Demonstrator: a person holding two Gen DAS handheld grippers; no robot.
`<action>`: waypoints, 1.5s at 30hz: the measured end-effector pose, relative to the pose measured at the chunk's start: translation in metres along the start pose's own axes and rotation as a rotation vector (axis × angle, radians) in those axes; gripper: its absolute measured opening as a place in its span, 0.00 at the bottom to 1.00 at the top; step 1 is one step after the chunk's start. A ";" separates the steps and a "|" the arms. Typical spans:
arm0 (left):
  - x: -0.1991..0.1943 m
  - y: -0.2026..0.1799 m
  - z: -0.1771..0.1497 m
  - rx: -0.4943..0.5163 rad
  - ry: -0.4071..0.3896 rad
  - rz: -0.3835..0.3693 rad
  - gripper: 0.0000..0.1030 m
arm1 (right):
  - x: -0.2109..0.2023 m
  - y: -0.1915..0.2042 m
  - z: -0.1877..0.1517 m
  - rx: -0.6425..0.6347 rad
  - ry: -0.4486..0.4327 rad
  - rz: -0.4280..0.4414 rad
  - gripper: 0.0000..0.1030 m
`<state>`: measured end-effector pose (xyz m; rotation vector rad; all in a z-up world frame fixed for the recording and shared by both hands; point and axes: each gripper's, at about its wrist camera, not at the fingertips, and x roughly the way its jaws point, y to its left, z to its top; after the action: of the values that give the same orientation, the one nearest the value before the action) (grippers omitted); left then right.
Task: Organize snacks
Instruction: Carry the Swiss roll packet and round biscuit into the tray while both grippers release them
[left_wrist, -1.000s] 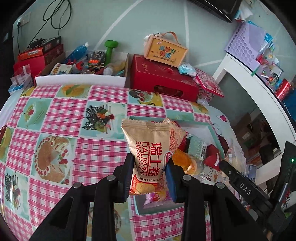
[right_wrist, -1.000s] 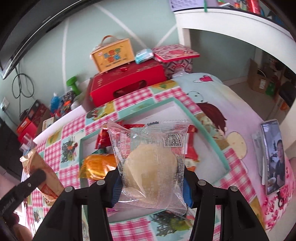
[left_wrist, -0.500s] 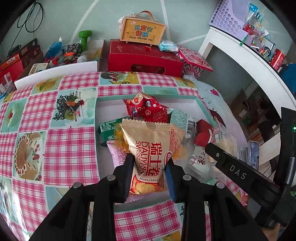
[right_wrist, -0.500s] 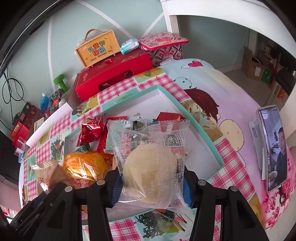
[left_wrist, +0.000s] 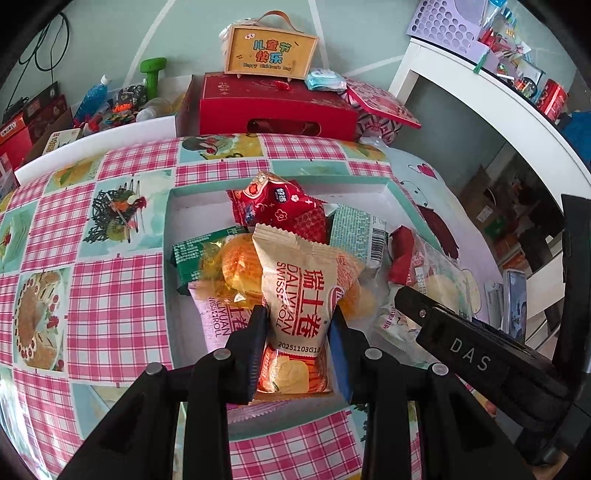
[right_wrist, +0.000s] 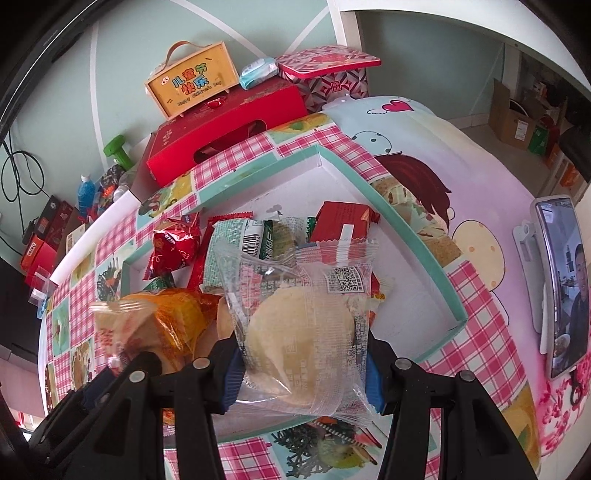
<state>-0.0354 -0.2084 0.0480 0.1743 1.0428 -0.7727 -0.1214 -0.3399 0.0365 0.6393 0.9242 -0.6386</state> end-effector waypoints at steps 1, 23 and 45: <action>0.001 -0.002 0.000 0.005 0.000 0.001 0.33 | 0.000 0.000 0.000 -0.001 0.001 0.001 0.54; 0.000 0.012 0.003 -0.049 0.029 -0.044 0.54 | 0.005 0.000 0.000 0.005 0.018 -0.011 0.58; -0.009 0.007 0.003 0.009 0.075 -0.011 0.54 | -0.003 -0.001 0.001 0.007 0.002 -0.001 0.63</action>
<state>-0.0311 -0.1998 0.0553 0.2064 1.1123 -0.7860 -0.1229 -0.3406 0.0396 0.6462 0.9249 -0.6423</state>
